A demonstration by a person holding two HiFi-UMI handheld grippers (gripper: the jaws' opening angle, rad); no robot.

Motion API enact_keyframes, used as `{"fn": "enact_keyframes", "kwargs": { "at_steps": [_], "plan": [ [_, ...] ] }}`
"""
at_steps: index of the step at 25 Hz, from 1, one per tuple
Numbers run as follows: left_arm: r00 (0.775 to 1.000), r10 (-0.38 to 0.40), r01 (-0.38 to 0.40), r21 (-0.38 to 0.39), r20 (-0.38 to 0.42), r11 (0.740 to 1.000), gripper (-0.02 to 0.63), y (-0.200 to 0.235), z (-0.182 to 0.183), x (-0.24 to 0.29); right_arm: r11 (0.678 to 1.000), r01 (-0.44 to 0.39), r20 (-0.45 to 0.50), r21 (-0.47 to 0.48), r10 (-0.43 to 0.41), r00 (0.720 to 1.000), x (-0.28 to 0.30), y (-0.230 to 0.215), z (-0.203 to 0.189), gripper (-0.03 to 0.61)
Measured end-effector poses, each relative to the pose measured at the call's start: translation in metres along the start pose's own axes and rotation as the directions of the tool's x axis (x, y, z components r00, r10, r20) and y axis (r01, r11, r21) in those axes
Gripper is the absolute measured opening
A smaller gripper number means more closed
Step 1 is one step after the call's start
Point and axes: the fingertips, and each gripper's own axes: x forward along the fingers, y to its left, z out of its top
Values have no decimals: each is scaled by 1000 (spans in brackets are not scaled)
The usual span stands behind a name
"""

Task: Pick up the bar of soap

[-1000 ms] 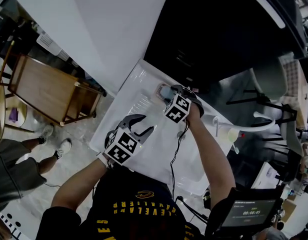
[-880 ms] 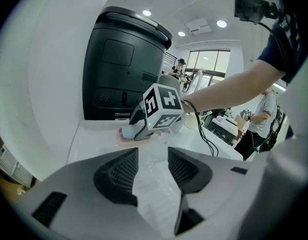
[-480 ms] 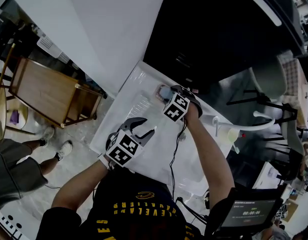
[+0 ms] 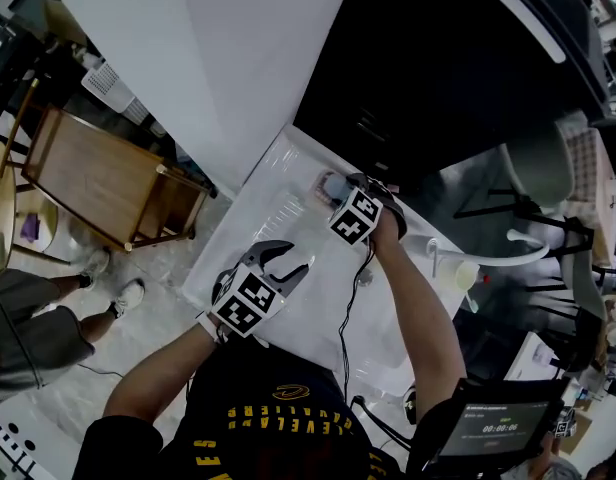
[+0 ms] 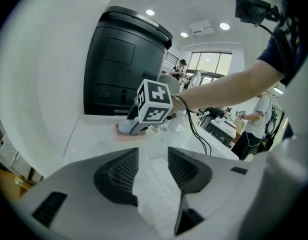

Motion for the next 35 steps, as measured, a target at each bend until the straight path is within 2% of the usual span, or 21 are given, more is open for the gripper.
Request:
{"fn": "enact_keyframes", "kwargs": {
  "at_steps": [4, 8, 12, 18, 20, 23, 30, 35],
  "plan": [
    [1000, 8, -8, -8, 2, 1000, 193, 3, -1, -5, 998, 63, 53, 20, -64, 997, -11, -5, 2, 264],
    [1000, 12, -12, -15, 6, 1000, 193, -1, -1, -12, 985, 100, 166, 143, -123, 978, -43, -13, 15, 264],
    [1000, 8, -8, -16, 16, 1000, 193, -5, 4, -15, 952, 70, 283, 299, -159, 946, -78, -18, 26, 264],
    [998, 19, -17, -35, 60, 999, 192, -8, 21, -29, 905, -11, 428, 426, -191, 883, -130, -3, 34, 264],
    [995, 29, -24, -51, 94, 998, 192, -7, 31, -37, 881, -51, 477, 471, -205, 855, -149, 3, 36, 264],
    [989, 42, -33, -71, 140, 997, 192, -11, 46, -52, 829, -130, 536, 545, -224, 814, -174, 9, 33, 264],
    [979, 35, -17, -90, 201, 996, 192, -33, 66, -73, 722, -279, 613, 634, -249, 750, -216, 31, 18, 264],
    [969, 13, 11, -96, 248, 995, 192, -45, 75, -83, 630, -405, 683, 662, -287, 671, -245, 45, 16, 264]
  ]
}}
